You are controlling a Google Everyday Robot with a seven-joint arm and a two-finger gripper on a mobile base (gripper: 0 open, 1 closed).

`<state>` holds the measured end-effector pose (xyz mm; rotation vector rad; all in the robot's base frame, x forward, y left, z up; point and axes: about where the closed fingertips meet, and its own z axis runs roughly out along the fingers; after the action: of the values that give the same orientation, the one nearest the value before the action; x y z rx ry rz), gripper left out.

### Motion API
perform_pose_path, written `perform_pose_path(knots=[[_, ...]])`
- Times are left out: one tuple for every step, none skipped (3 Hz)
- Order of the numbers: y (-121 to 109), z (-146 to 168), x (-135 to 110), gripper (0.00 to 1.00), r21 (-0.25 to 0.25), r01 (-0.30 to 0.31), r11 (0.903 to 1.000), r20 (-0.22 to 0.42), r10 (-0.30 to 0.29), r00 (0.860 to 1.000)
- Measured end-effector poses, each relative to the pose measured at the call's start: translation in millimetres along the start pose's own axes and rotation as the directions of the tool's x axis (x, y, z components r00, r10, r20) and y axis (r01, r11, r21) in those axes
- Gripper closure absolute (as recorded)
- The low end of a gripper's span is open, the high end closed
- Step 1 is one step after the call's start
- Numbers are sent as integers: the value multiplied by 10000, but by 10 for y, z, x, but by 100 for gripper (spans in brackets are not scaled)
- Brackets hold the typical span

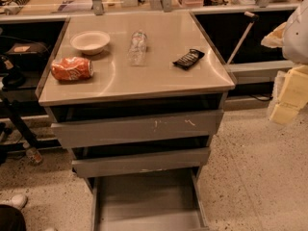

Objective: Place rxbar chocolate into bottom drawer

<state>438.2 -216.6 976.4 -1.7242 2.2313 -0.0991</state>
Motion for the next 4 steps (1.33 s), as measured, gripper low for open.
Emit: perform_pose_path(knots=[[0,0,0,0,0,-1,10000,-1,1,10000],[-228,48,-83,0,97,-549,9984,-347,552,9979],[-877,189,-291,0,672,-1500,9864,-946,1560,9832],[-906,186,-318,0,792,-1472,9859,-838,1537,9846]])
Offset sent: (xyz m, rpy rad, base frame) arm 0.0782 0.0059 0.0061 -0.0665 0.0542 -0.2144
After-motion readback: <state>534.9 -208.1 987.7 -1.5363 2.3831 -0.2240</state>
